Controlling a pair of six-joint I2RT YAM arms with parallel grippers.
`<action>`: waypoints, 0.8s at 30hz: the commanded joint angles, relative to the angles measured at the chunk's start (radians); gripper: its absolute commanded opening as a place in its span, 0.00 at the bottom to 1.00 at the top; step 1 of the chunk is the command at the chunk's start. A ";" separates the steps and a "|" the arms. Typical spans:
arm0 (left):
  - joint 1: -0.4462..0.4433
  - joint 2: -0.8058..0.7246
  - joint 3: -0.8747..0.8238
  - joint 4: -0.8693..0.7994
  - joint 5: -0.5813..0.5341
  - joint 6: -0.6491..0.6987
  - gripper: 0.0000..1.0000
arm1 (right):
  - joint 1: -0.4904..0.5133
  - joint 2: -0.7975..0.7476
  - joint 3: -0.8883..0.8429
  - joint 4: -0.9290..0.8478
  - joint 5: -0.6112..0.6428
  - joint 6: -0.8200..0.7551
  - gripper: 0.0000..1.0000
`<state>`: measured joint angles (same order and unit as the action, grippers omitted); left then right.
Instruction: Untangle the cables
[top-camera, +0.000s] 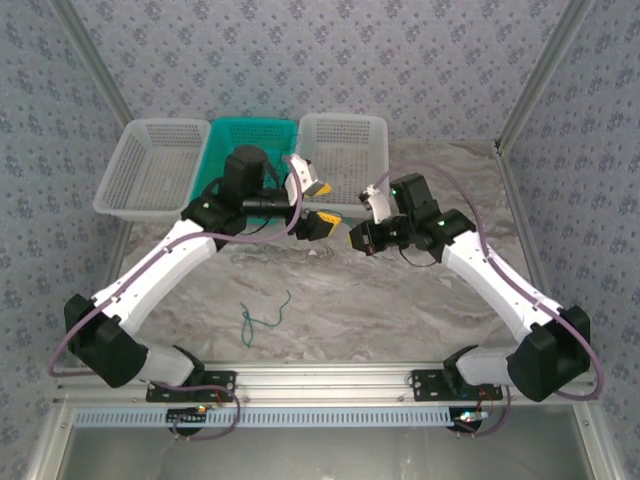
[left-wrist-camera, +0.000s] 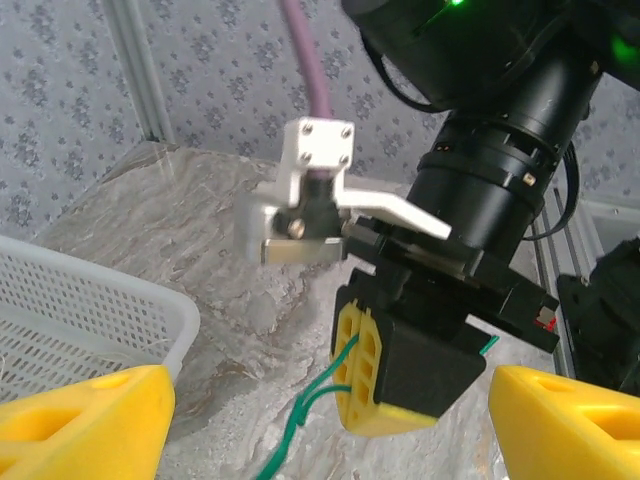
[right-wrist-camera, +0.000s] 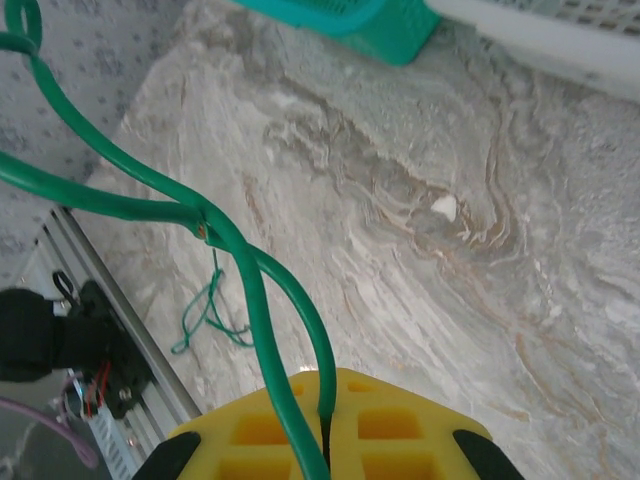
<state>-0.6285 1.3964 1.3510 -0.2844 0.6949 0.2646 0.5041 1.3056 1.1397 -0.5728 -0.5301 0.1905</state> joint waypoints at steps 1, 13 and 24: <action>0.003 0.041 0.026 -0.109 0.063 0.112 0.82 | 0.034 0.008 0.044 -0.055 0.008 -0.056 0.00; 0.009 0.080 -0.001 -0.030 0.090 0.065 0.00 | 0.039 -0.001 0.071 -0.066 0.061 -0.052 0.00; 0.120 -0.099 -0.256 0.581 0.042 -0.369 0.00 | -0.076 0.023 -0.151 0.073 0.056 0.029 0.11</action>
<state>-0.5758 1.3914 1.1118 0.0063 0.7593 0.0669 0.5129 1.3083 1.0931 -0.4370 -0.5457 0.1593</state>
